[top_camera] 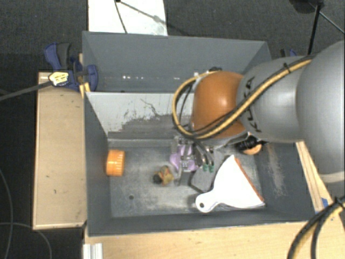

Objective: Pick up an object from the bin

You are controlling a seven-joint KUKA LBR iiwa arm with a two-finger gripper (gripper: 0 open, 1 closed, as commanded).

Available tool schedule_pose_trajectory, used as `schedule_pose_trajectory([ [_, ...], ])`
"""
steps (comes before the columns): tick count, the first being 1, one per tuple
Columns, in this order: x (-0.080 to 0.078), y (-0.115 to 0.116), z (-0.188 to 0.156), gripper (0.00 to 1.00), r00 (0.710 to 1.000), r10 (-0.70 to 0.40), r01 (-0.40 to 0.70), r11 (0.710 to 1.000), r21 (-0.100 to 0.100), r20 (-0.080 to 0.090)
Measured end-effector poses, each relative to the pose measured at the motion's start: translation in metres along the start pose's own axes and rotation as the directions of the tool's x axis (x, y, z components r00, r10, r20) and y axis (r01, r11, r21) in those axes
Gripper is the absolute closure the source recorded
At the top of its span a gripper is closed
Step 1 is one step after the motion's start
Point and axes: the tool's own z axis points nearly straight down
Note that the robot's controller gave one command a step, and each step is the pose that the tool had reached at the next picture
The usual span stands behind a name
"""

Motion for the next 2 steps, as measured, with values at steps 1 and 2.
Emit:
schedule_pose_trajectory([
  [1,-0.0130,-0.0075,0.0353,1.00,0.960,-0.279,0.279,0.960,-0.002,0.000],
  [2,-0.0127,-0.0082,0.0359,0.00,0.961,-0.275,0.275,0.961,-0.001,-0.001],
])
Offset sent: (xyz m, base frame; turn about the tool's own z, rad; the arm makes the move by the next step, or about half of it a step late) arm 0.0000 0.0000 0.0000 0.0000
